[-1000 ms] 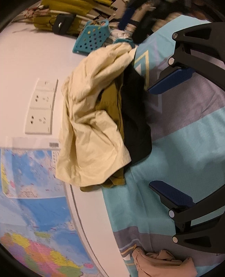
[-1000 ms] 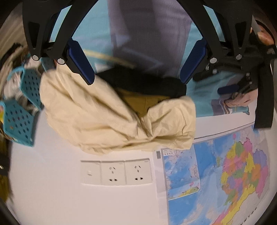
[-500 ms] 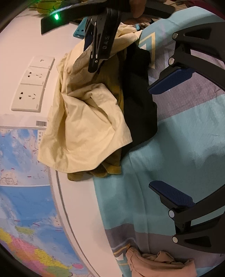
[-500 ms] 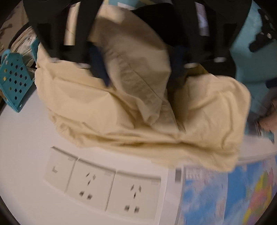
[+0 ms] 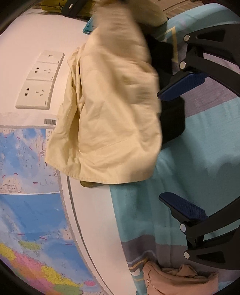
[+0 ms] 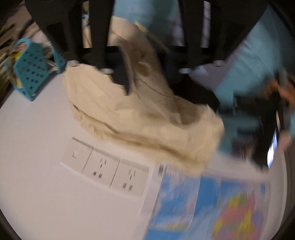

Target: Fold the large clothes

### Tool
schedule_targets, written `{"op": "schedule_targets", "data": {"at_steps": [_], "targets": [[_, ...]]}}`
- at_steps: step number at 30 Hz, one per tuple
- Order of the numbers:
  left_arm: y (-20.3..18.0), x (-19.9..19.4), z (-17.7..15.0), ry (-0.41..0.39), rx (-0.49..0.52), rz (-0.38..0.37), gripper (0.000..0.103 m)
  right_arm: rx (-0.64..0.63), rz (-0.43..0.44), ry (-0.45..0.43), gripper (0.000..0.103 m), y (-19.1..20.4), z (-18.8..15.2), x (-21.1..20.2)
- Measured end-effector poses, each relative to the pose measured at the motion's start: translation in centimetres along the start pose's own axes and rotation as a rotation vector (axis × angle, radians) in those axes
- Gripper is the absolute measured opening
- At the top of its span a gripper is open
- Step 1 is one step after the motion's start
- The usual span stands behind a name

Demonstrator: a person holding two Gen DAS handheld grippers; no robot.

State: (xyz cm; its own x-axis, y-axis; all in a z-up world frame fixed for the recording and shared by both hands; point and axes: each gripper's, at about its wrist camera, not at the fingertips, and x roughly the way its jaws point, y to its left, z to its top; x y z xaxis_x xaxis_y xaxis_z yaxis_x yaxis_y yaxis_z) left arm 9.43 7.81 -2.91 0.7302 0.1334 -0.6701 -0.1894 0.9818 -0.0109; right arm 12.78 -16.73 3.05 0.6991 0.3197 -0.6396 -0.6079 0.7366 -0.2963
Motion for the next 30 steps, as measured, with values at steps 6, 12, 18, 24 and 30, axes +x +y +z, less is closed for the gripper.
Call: {"op": "schedule_targets", "data": {"at_steps": [6,12,18,24,30], "targets": [[0.4,0.9,0.3,0.018,-0.010,0.003,0.096,-0.232,-0.059,0.012,0.090,5.6,-1.0,3.7],[1.5,1.1,0.1,0.024,-0.029,0.014,0.096,-0.403,-0.118,0.056,0.067,9.9,-0.8,9.3],[3.0,0.1,0.2,-0.011,-0.041,0.039,0.096,-0.165,-0.081,-0.008,0.005,5.3,2.1,6.2],[5.2,-2.2,1.5,-0.110,-0.063,-0.001,0.096,0.060,-0.145,-0.248,0.003,-2.3,6.4,-4.9],[4.1,-3.4,4.0,-0.225,0.014,-0.061,0.096,0.153,-0.229,-0.396,0.002,-7.6,9.2,-12.7]]}}
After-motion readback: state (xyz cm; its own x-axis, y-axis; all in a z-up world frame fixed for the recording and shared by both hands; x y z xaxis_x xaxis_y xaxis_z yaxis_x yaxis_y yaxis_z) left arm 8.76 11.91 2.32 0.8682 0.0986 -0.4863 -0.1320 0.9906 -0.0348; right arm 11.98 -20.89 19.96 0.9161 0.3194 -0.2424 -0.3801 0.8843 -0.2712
